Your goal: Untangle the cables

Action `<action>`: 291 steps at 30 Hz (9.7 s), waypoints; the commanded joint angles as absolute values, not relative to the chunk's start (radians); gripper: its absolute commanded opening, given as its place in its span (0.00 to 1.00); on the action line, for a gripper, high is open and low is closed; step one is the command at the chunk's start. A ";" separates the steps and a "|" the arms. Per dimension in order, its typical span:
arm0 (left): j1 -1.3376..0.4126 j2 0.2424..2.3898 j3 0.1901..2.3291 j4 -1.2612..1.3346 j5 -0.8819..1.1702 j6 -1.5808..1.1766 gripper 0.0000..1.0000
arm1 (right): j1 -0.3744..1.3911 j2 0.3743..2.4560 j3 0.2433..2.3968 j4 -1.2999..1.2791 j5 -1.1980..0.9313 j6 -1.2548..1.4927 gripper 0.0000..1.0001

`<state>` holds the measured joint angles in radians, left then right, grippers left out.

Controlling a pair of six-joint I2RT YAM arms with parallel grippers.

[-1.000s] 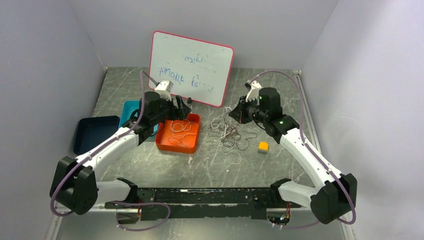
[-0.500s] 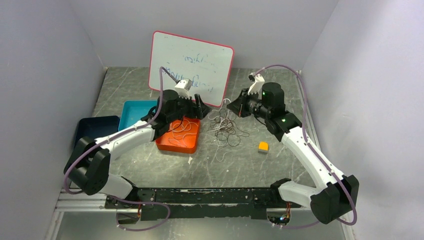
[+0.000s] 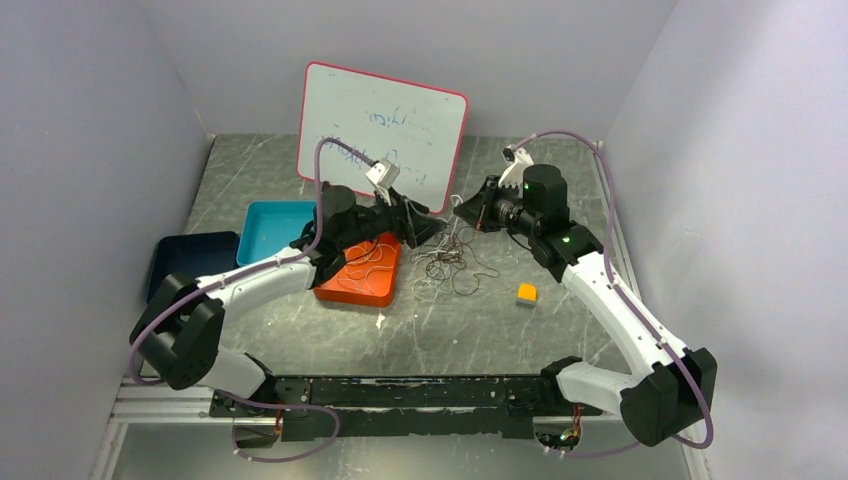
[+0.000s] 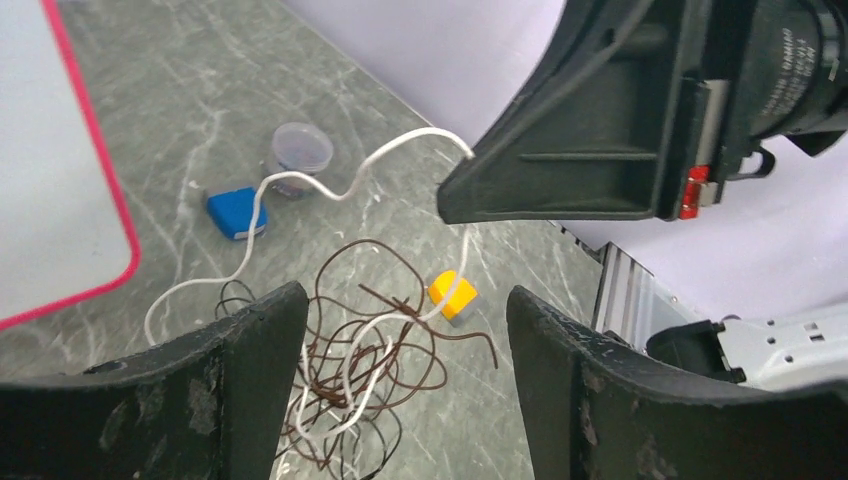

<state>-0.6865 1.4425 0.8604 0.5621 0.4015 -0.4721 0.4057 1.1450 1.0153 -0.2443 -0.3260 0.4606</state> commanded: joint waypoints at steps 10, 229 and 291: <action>-0.736 1.622 0.942 0.753 0.509 -0.415 0.75 | 0.406 1.153 1.070 -0.219 -0.349 0.521 0.00; -0.456 0.808 0.730 -0.312 -0.712 -0.479 0.87 | 0.854 1.605 1.741 -0.176 -0.067 0.094 0.00; -0.456 0.966 0.790 -0.229 -0.527 -0.433 0.83 | 0.865 1.799 1.250 -0.206 -0.065 0.193 0.01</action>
<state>-0.4610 0.9573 0.7418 -0.2733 -0.5529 -0.4408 0.8597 1.8187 1.2522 -0.2169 -0.0547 0.1886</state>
